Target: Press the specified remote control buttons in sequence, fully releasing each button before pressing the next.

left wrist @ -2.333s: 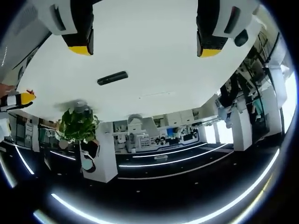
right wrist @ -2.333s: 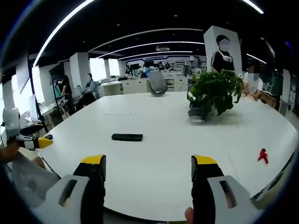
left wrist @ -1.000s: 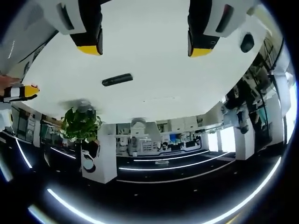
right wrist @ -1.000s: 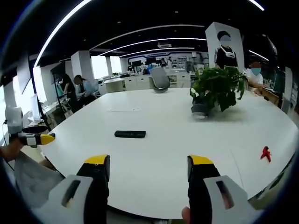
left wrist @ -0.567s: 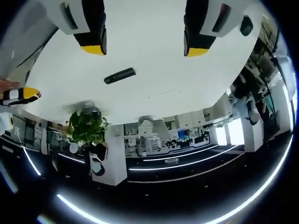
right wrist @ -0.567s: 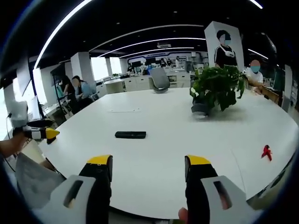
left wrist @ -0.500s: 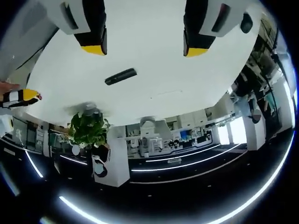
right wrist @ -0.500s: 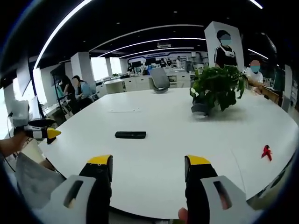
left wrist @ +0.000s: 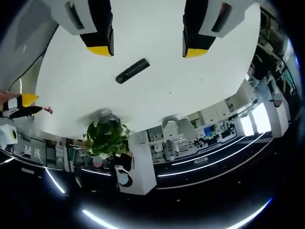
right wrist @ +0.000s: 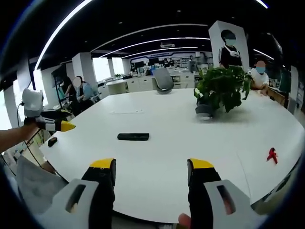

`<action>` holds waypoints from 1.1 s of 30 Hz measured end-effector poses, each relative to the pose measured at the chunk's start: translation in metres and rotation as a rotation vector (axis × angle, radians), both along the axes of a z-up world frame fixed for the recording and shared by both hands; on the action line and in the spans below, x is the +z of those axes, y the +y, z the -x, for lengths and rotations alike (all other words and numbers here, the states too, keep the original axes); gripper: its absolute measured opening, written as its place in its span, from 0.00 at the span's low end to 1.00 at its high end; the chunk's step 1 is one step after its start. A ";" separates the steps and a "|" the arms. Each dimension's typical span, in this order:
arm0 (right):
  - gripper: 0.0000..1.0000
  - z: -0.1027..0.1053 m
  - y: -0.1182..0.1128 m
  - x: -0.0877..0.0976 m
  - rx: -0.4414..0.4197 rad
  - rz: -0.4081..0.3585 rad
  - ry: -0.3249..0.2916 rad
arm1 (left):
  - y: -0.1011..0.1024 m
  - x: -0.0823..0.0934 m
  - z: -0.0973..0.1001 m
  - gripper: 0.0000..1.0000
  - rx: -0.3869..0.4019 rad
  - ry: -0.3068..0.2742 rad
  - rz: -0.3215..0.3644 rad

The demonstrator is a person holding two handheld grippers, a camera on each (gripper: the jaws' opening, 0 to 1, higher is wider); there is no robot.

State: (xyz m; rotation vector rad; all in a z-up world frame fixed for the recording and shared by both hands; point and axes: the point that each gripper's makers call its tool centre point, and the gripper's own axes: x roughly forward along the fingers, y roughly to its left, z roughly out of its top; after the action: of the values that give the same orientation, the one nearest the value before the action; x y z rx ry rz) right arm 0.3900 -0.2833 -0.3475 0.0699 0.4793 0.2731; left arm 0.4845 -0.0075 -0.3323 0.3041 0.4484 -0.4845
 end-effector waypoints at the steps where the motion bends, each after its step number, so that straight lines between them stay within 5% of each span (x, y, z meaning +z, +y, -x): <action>1: 0.63 0.000 0.000 0.000 0.001 0.001 0.002 | -0.006 -0.001 -0.003 0.59 -0.026 0.011 -0.007; 8: 0.62 0.000 -0.001 -0.001 -0.007 0.000 0.005 | -0.032 -0.018 -0.021 0.60 -0.145 0.142 -0.018; 19: 0.61 0.000 -0.005 -0.004 -0.025 0.002 0.019 | -0.044 -0.043 -0.049 0.60 -0.264 0.195 -0.168; 33: 0.60 0.000 -0.007 -0.008 -0.029 0.017 0.040 | -0.058 -0.073 -0.082 0.56 -0.355 0.301 -0.244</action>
State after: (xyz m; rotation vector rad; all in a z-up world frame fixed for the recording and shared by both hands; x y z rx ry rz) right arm 0.3898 -0.2902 -0.3556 0.0654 0.5196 0.2394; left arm 0.5670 -0.0657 -0.4048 0.5550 0.7547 -0.8302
